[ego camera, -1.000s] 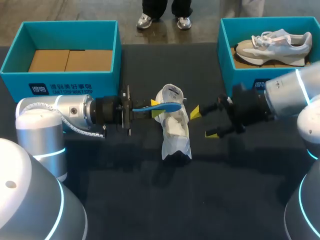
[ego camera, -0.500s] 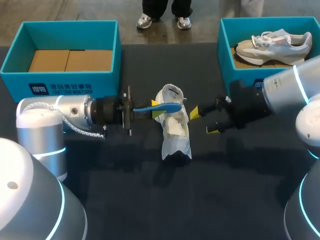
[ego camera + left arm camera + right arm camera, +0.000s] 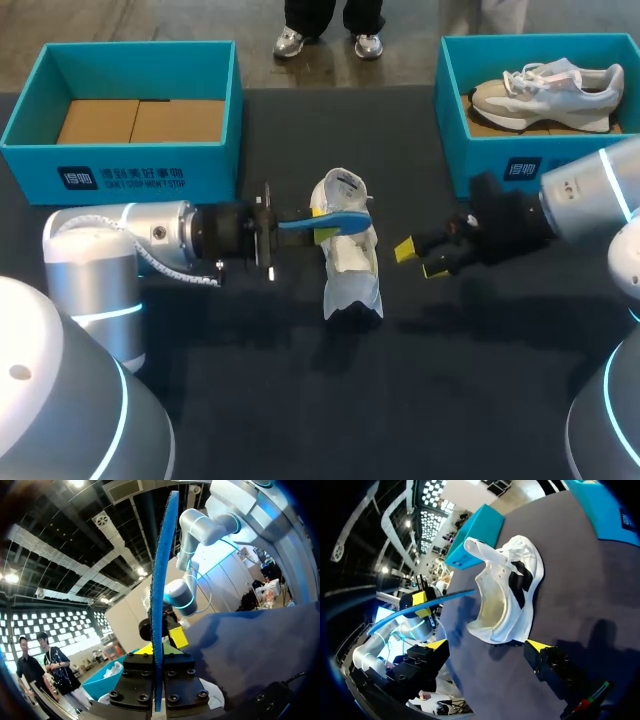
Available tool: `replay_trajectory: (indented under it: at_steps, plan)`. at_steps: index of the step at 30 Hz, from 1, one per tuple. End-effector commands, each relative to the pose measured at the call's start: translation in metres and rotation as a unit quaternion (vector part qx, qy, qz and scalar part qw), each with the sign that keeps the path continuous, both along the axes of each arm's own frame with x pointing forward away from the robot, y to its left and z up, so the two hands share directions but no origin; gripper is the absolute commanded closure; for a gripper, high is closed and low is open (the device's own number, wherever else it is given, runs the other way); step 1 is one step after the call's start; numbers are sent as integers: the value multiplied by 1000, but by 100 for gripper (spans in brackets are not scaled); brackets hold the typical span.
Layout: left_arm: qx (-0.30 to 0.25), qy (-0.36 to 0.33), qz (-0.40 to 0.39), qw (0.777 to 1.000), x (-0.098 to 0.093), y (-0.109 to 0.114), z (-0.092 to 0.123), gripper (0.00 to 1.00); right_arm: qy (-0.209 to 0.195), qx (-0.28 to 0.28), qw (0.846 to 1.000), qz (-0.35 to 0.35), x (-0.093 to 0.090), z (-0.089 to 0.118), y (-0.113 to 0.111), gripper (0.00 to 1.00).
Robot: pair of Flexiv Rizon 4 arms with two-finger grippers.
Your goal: Take the shoe out of the shoebox, open the shoe tongue, remove and reinsert the insole, then place the shoe into the shoebox
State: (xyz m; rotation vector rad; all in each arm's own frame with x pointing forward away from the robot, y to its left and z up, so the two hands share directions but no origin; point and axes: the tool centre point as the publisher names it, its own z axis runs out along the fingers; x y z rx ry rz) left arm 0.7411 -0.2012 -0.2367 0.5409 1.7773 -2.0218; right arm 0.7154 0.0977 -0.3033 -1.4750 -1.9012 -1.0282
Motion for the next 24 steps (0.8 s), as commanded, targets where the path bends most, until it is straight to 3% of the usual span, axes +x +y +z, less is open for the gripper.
replay_trajectory:
  at_steps: [1, 5, 19, 20, 24]
  plan:
    - [0, 1, 2, 1000, 0, -6, -3, 100, 2, -9, 1000, 6, -1, 4, -6, 0]
    - [8, -4, 1, 1000, 0, -8, -9, 100, 21, -20, 1000, 10, -1, 2, -9, 0]
    - [15, -6, 7, 1000, 4, -9, -23, 100, 21, -20, 1000, 10, -1, 2, -9, 0]
    - [15, -6, 7, 1000, 4, -10, -24, 100, -17, -23, 1000, 9, -1, 0, -8, 0]
    - [15, -7, 8, 1000, 6, -9, -25, 100, -72, -8, 997, 37, -2, -10, -10, 0]
